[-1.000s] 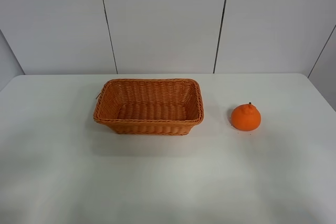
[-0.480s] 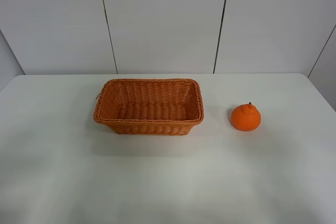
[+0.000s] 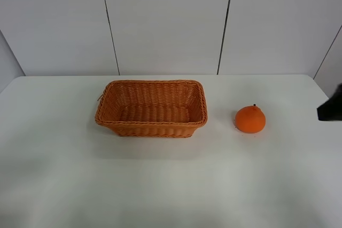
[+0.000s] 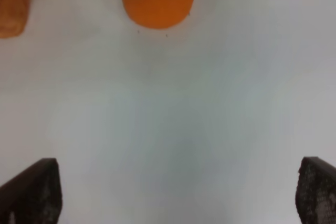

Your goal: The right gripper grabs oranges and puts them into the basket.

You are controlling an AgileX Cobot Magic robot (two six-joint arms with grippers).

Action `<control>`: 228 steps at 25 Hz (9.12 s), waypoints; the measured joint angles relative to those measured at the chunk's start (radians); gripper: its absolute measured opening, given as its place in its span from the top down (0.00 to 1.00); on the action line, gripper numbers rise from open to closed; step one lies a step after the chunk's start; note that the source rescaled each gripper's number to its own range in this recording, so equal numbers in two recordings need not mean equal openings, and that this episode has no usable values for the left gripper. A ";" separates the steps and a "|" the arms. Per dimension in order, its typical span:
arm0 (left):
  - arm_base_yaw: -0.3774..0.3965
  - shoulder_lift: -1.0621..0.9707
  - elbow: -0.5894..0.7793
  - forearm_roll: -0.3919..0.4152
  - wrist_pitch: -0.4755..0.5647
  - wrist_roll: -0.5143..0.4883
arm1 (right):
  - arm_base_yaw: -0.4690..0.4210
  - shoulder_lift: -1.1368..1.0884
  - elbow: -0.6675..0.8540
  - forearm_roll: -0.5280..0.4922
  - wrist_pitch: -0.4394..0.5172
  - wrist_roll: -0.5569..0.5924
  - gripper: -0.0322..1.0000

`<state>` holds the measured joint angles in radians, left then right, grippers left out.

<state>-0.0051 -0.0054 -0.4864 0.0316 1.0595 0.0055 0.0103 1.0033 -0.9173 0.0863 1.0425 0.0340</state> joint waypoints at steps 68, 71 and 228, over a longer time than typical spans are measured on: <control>0.000 0.000 0.000 0.000 0.000 0.000 | 0.096 1.184 -0.640 -0.031 -0.106 -0.062 0.02; 0.000 0.000 0.000 0.000 0.000 0.000 | 0.096 1.204 -0.640 -0.048 -0.117 -0.041 0.02; 0.000 0.000 0.000 0.000 0.000 0.000 | -0.035 -1.008 0.421 -0.023 -0.013 -0.079 0.09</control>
<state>-0.0051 -0.0054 -0.4864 0.0316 1.0595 0.0055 -0.0245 -0.0047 -0.4963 0.0636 1.0296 -0.0455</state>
